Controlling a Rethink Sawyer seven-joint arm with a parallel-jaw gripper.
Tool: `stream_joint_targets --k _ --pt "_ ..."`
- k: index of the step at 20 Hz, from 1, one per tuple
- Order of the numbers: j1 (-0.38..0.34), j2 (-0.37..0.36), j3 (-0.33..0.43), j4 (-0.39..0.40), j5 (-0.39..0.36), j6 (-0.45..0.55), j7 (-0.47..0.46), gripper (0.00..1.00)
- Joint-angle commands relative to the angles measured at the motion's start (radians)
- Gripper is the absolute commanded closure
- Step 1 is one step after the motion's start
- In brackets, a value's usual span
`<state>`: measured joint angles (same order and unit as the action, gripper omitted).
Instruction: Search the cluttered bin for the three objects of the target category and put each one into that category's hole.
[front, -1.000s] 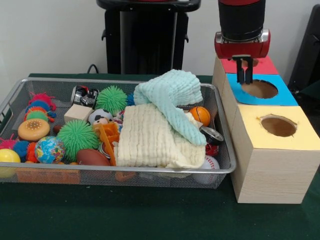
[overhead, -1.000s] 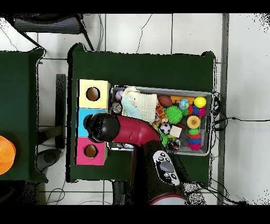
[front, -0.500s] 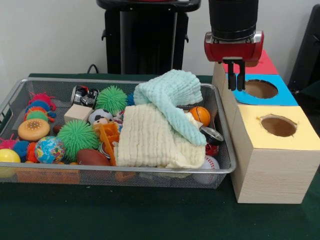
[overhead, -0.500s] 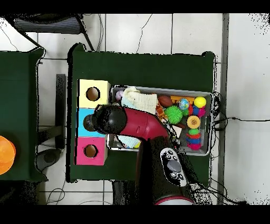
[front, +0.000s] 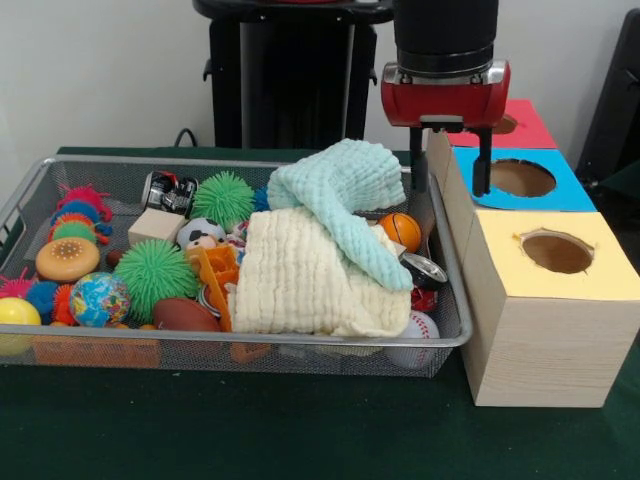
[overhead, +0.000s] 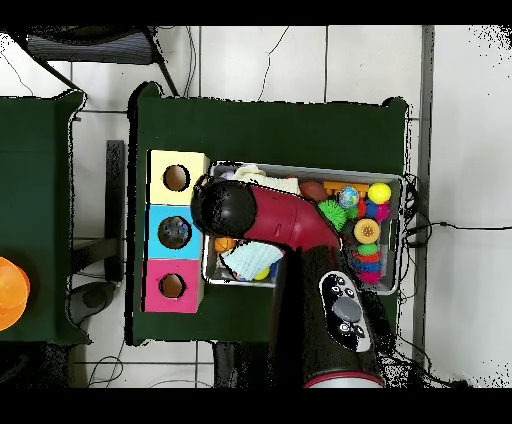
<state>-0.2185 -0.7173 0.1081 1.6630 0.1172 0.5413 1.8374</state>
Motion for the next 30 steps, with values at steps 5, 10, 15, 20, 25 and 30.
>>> stream_joint_targets --k 5,10,15,20,25,30 --pt "-0.051 0.037 0.003 -0.066 -0.074 0.153 0.016 0.0" --pt "-0.061 0.027 0.014 -0.057 -0.092 0.131 0.011 1.0" --pt "-0.053 0.026 0.011 -0.067 -0.103 0.157 0.019 1.0" --pt "-0.072 0.037 0.025 -0.101 -0.098 0.217 0.012 1.0" --pt "-0.083 0.027 0.035 -0.097 -0.116 0.198 -0.013 0.0" --pt "-0.089 0.029 0.036 -0.108 -0.116 0.236 -0.013 0.0"
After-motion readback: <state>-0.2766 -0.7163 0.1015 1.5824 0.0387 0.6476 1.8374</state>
